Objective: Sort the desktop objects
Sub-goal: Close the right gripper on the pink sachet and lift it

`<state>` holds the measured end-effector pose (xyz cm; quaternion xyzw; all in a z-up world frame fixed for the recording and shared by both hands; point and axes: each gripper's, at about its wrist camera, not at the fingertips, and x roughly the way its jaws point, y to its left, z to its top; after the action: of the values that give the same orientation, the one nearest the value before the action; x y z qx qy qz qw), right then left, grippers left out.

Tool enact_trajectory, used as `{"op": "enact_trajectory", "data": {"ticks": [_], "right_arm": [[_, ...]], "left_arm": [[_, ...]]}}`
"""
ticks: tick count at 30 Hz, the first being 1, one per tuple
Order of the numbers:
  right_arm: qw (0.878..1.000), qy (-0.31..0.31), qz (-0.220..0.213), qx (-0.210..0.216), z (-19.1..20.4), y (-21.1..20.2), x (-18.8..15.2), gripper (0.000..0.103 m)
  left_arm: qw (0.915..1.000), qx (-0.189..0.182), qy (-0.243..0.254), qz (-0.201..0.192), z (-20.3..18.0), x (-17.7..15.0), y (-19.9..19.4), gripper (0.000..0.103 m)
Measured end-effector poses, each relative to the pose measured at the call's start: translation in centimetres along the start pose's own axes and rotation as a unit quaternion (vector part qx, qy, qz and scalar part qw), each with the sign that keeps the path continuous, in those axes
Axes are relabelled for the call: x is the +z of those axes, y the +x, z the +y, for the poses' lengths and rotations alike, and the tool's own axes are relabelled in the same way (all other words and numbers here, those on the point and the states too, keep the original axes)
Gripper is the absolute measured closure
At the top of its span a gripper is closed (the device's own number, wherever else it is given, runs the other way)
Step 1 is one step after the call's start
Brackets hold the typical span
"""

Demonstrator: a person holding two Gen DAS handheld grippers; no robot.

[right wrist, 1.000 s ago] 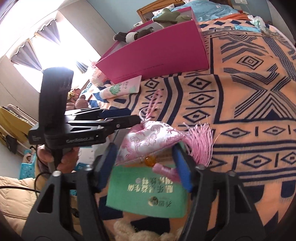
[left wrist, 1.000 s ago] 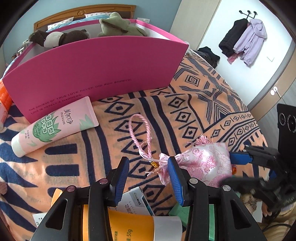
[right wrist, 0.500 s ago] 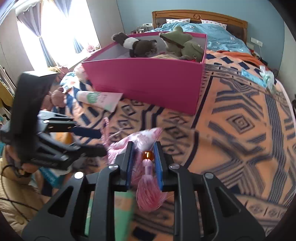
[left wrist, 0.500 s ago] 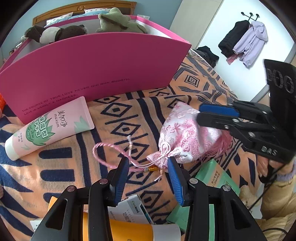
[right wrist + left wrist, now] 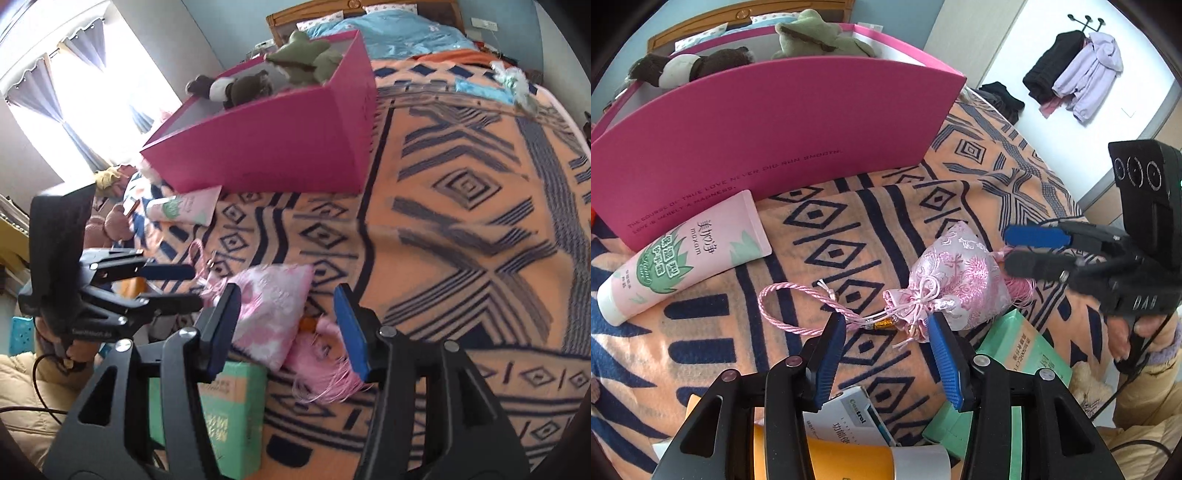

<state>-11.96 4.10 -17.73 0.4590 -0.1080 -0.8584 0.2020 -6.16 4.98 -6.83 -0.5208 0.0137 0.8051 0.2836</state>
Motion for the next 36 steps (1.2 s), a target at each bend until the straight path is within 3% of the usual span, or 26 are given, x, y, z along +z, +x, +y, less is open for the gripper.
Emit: {"op": "enact_trajectory", "data": {"ticks": [10, 21, 25, 36], "right_arm": [[1.0, 0.019, 0.01, 0.003, 0.6, 1.9, -1.4, 0.049], [1.0, 0.001, 0.021, 0.005, 1.2, 4.0, -0.5, 0.045], [1.0, -0.008, 0.013, 0.0, 1.2, 3.7, -0.6, 0.068], [0.999, -0.017, -0.03, -0.001, 1.8, 1.4, -0.2, 0.077]], "left_arm": [[0.9999, -0.001, 0.008, 0.013, -0.2, 0.0, 0.7, 0.056], [0.9998, -0.004, 0.019, 0.012, -0.7, 0.1, 1.1, 0.056], [0.9998, -0.008, 0.016, 0.011, -0.7, 0.1, 1.1, 0.057], [0.9997, -0.019, 0.003, -0.016, -1.0, 0.9, -0.3, 0.061]]}}
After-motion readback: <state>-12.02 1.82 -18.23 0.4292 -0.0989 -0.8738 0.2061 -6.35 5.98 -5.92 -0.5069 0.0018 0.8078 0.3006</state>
